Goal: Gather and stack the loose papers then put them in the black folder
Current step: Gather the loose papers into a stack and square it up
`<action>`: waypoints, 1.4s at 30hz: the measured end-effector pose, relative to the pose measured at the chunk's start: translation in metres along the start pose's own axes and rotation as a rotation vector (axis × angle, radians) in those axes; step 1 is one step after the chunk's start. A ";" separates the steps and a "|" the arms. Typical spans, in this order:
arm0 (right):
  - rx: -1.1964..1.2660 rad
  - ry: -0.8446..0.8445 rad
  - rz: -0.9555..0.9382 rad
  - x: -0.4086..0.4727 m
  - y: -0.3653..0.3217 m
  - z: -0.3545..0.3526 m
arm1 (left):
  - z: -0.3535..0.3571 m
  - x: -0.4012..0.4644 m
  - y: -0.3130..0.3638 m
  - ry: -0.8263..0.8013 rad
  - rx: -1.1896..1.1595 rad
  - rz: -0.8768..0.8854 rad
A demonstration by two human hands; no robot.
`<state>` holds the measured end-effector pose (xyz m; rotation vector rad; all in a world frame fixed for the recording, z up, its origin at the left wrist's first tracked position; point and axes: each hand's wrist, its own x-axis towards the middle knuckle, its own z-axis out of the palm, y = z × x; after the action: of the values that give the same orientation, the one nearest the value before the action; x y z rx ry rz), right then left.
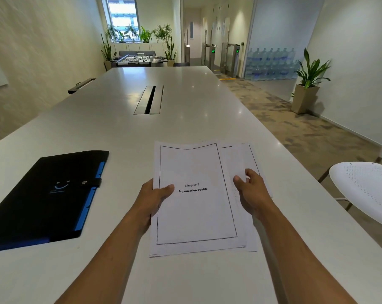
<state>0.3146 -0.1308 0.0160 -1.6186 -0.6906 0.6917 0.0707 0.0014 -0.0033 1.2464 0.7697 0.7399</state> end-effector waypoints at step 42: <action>0.139 -0.039 -0.399 -0.023 -0.045 0.047 | 0.025 -0.005 0.043 0.289 0.212 0.451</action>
<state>0.2613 -0.1128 0.0551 -1.2917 -0.9402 0.4680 0.0856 -0.0089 0.0429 1.5494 0.8244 1.2512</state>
